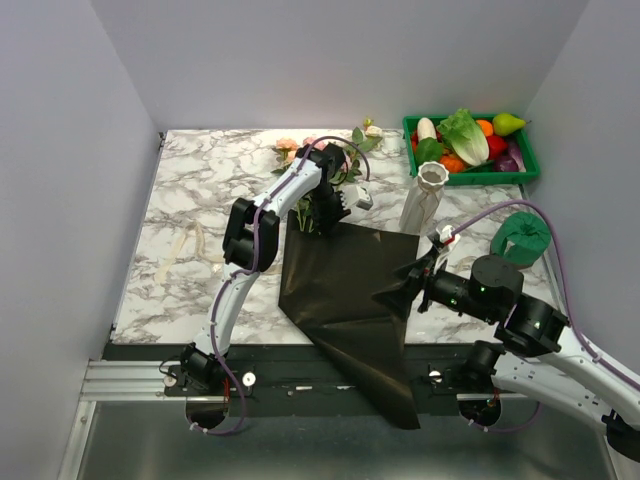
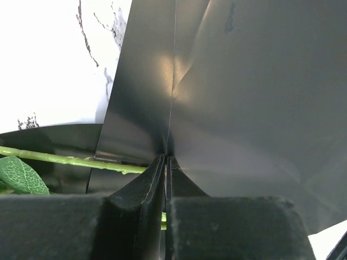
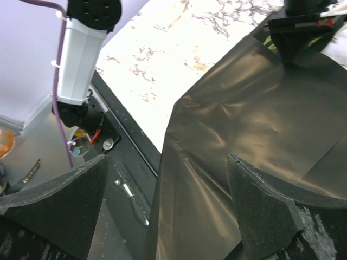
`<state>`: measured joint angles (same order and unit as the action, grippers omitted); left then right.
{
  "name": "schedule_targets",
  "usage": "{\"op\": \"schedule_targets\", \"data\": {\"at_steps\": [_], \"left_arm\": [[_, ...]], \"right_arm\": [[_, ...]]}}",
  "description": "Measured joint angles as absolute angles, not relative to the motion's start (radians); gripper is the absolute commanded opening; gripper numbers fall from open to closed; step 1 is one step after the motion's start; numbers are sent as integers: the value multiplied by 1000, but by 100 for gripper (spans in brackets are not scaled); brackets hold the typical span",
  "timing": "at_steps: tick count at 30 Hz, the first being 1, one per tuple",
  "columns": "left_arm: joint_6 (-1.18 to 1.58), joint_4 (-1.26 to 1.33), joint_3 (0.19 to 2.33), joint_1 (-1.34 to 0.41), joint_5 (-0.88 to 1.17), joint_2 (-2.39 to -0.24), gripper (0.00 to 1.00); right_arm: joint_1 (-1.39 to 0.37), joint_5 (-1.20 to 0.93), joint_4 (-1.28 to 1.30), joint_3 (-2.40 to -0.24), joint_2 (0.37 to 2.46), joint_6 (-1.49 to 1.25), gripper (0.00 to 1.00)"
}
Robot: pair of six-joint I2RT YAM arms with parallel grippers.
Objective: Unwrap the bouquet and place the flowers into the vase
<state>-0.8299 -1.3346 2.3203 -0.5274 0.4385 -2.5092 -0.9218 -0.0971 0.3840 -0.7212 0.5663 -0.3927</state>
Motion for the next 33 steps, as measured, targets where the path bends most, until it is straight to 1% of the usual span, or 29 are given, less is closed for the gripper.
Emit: {"op": "schedule_targets", "data": {"at_steps": [2,5,7,8,10,11,14,16,17,20,23,25,28,29,31,32,33], "left_arm": [[-835,-1335,2320,-527,441,-2509,11],[-846,-1335,2320,-527,447,-2509,4],[-854,-1335,2320,-527,456,-2508,4],[-857,-1335,2320,-527,460,-2507,8],[-866,-1335,2320,-527,470,-2504,23],[-868,-1335,2320,-527,475,-2502,36],[-872,-1335,2317,-527,486,-2495,51],[-868,-1336,2316,-527,487,-2491,57],[-867,-1336,2316,-527,487,-2490,70],[-858,-1336,2316,-527,487,-2489,87],[-844,-1337,2317,-527,487,-2489,87],[-845,-1337,2317,-528,488,-2489,84],[-848,-1337,2317,-531,489,-2489,69],[-849,-1337,2316,-533,490,-2489,55],[-850,-1336,2314,-537,491,-2489,43],[-855,-1336,2309,-539,492,-2489,35],[-861,-1336,2306,-540,493,-2489,33]], "right_arm": [[-922,-110,381,-725,566,-393,96],[-922,-125,376,-734,569,-392,96],[-922,-132,367,-739,569,-393,96],[-922,-133,365,-741,569,-393,96],[-922,-139,360,-742,569,-393,96],[-922,-141,360,-742,569,-393,96],[-922,-149,359,-742,572,-393,96],[-922,-154,359,-742,578,-392,96],[-922,-155,359,-742,580,-392,96],[-922,-166,359,-743,591,-392,96],[-922,-175,356,-744,602,-392,95],[-922,-179,355,-744,607,-392,95],[-922,-181,353,-745,609,-392,95],[-922,-181,353,-745,610,-392,95],[-922,-181,352,-745,610,-392,95],[-922,-181,352,-745,610,-392,95],[-922,-181,352,-745,610,-392,95]]}}
